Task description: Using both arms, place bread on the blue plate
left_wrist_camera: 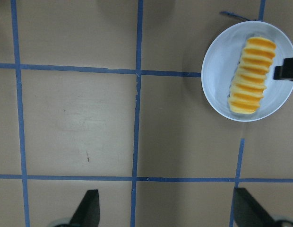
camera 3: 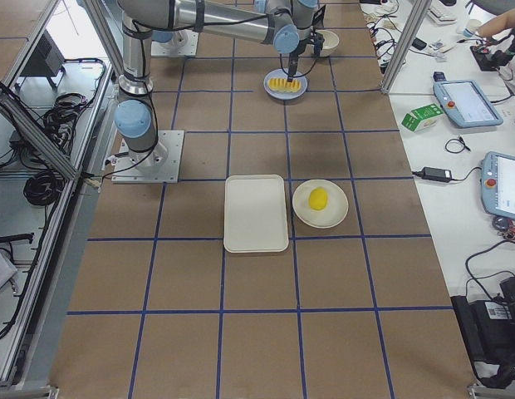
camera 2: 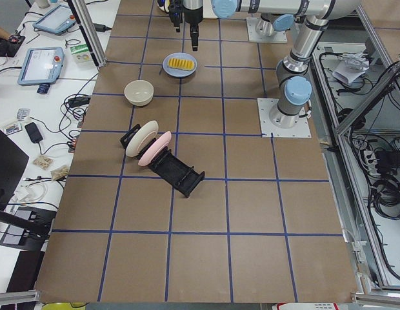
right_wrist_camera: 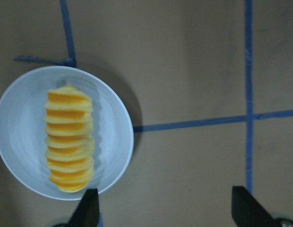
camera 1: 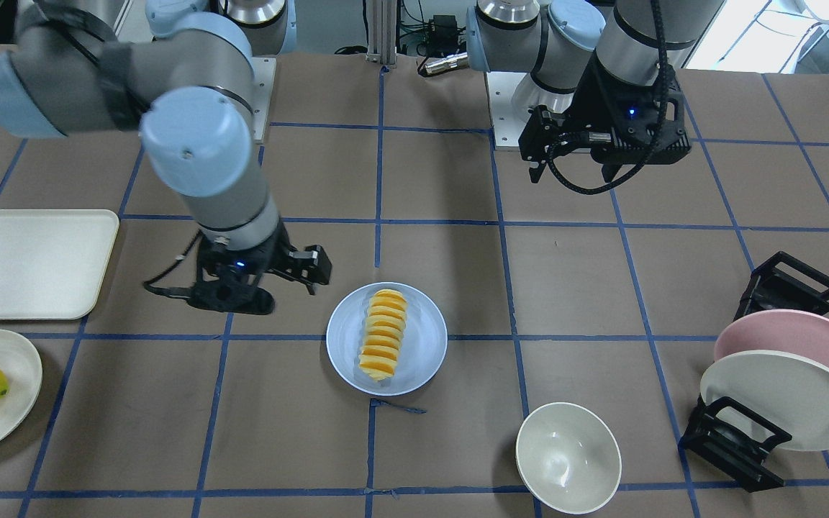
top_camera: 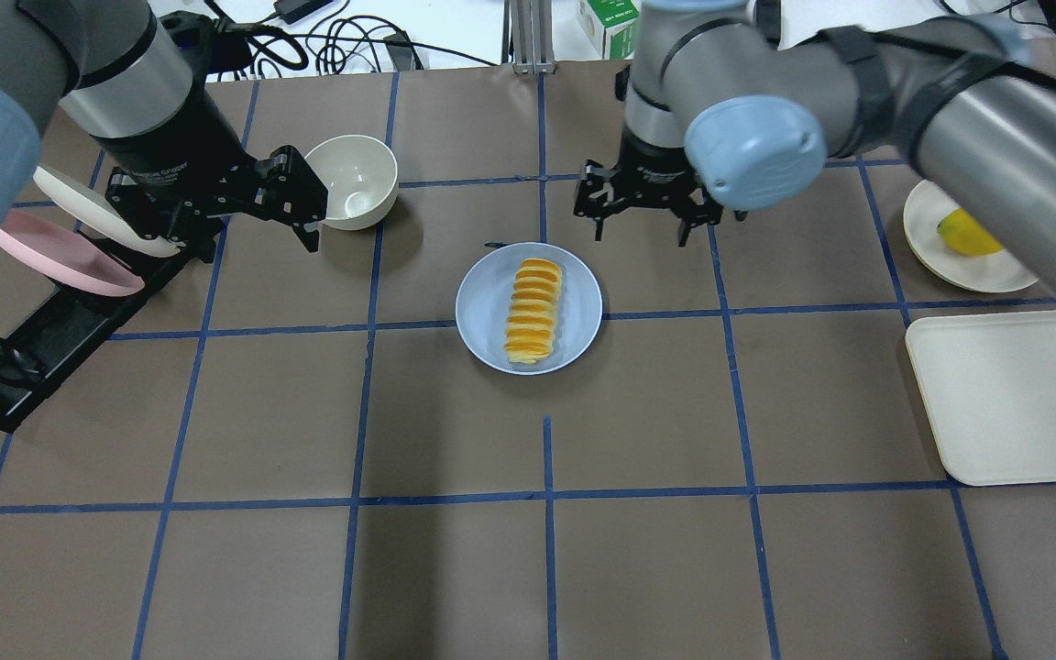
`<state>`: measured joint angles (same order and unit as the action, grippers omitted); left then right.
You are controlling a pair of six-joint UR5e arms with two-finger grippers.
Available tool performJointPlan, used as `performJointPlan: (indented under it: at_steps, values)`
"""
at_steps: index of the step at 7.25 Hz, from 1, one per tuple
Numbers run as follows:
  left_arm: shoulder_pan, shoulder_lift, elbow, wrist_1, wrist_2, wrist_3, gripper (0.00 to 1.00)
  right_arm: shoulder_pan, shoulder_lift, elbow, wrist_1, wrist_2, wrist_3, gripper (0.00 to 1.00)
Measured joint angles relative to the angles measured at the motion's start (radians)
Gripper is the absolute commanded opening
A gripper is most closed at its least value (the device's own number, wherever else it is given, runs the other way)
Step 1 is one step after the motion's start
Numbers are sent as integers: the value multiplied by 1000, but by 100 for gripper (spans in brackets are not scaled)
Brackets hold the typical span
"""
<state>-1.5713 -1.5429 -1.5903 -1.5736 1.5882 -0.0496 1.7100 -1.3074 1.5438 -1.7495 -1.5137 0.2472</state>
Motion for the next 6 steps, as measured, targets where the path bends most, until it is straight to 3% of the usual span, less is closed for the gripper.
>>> performJointPlan:
  at_steps: [1, 3, 6]
  values:
    - [0, -2, -6, 53, 61, -1, 100, -61, -82, 2, 97, -5, -47, 100]
    - [2, -7, -7, 85, 61, 0, 100, -112, -208, 3, 241, -17, -72, 100]
    - [11, -2, -8, 90, 7, 5, 100, -120, -247, 4, 290, -14, -78, 100]
